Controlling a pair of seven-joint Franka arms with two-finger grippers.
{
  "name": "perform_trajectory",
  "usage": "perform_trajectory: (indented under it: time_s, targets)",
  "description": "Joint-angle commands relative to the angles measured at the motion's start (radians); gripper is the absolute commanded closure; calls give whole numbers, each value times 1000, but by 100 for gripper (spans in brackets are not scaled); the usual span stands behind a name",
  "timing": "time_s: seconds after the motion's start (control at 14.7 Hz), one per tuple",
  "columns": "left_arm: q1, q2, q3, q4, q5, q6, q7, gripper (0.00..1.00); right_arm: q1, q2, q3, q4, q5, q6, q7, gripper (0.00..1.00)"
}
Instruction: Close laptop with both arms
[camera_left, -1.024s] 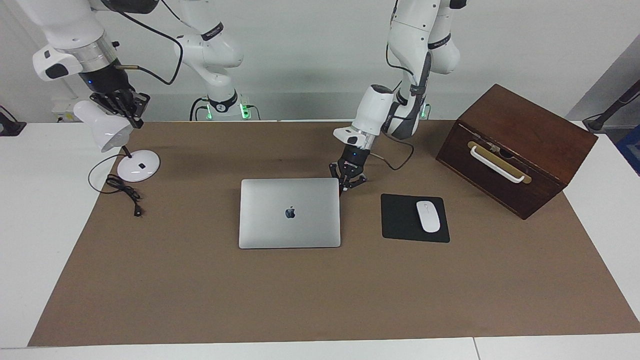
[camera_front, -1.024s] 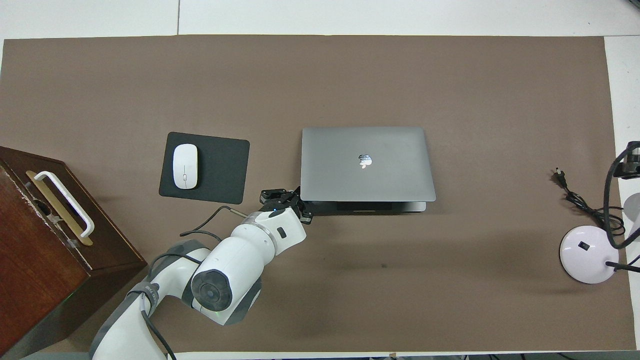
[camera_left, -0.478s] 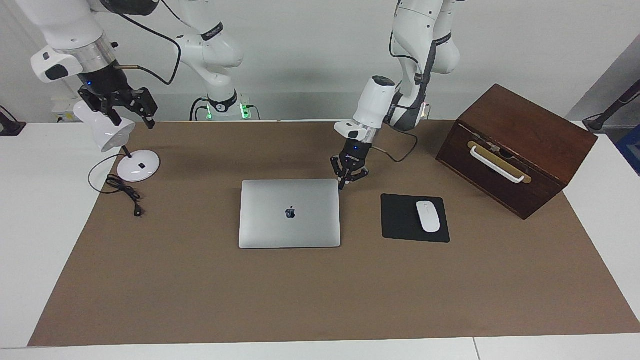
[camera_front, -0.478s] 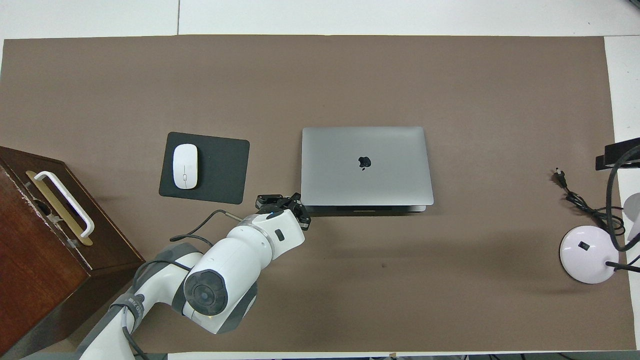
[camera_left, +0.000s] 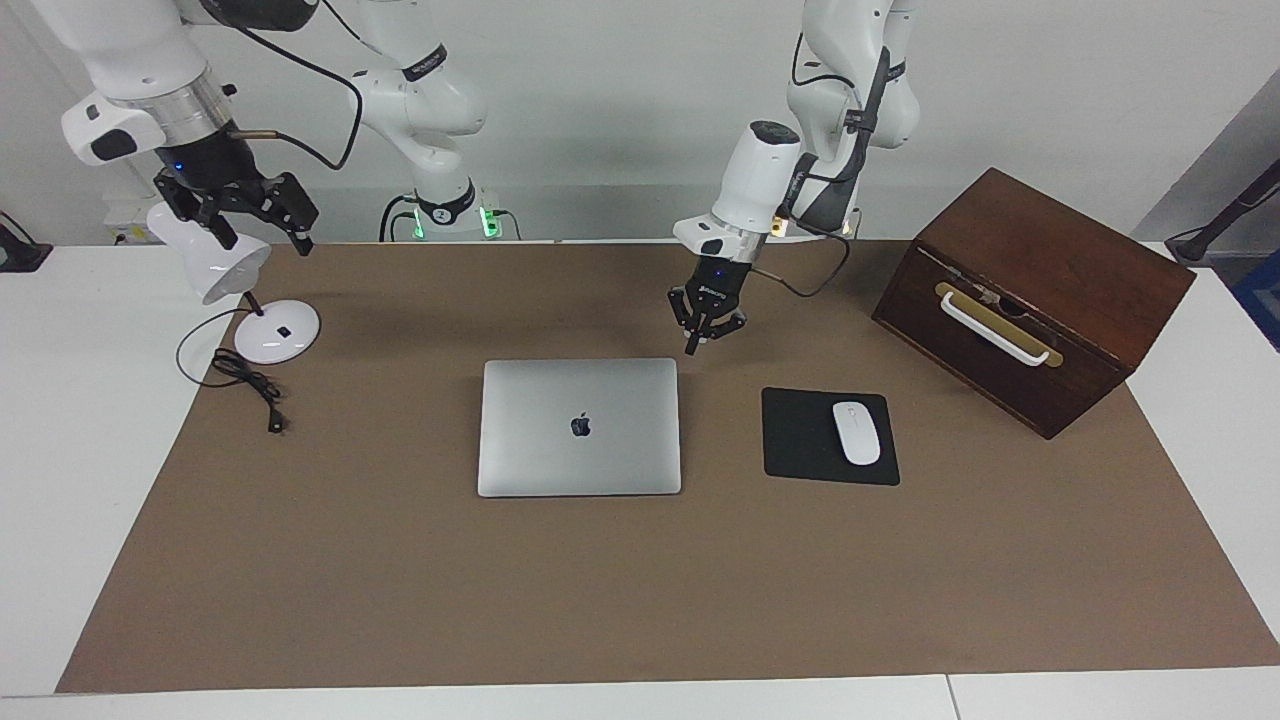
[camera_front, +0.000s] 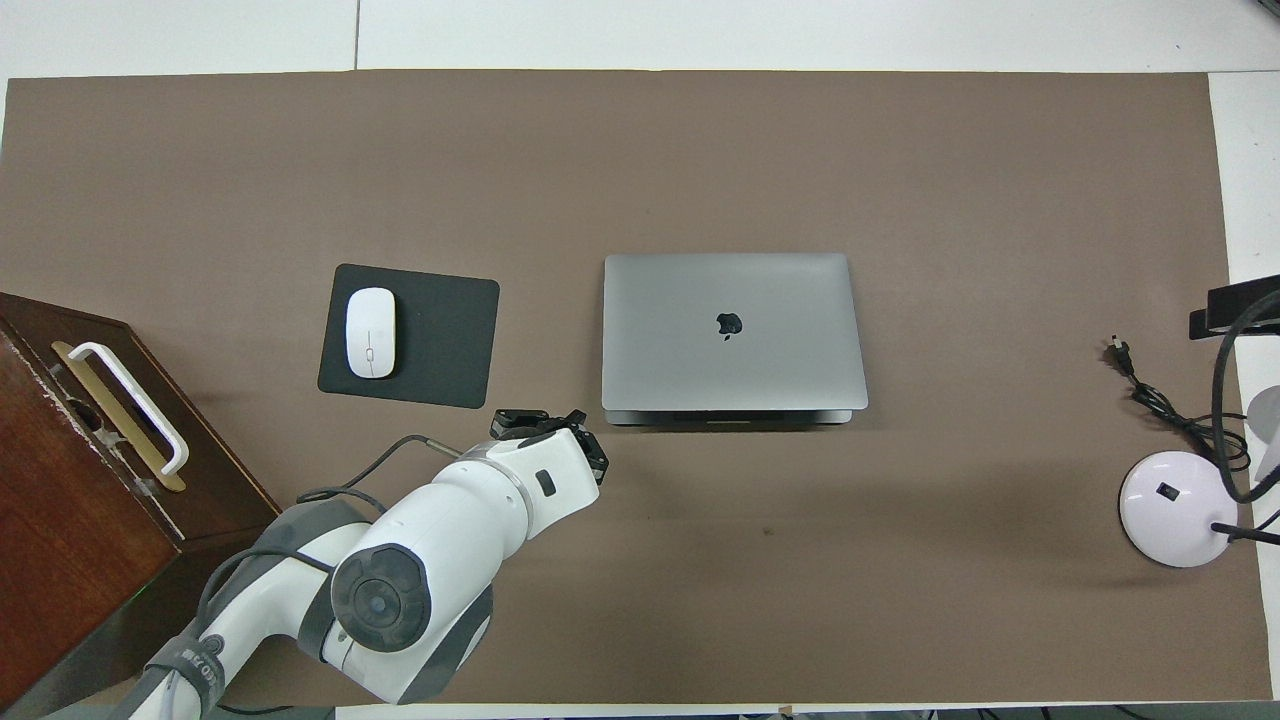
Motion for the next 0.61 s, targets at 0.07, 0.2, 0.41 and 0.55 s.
perform_trajectory:
  time_s: [0.07,0.2,0.41,0.55]
  targets:
    - [49,-144,-2,-4,-10,-205,35,100,-15,-24,6,-35,15,24,-27,0]
    - [85,-210,-2,26,-10,-356,78,100,-15,-24,6,-36,15,24,-27,0]
    - [145,-260,-2,100,-10,-554,127,100,-15,-23,7,-46,15,47,-27,0]
    - [203,-277,-2,163,-10,-689,179,100,-14,-21,6,-55,15,69,-27,0]
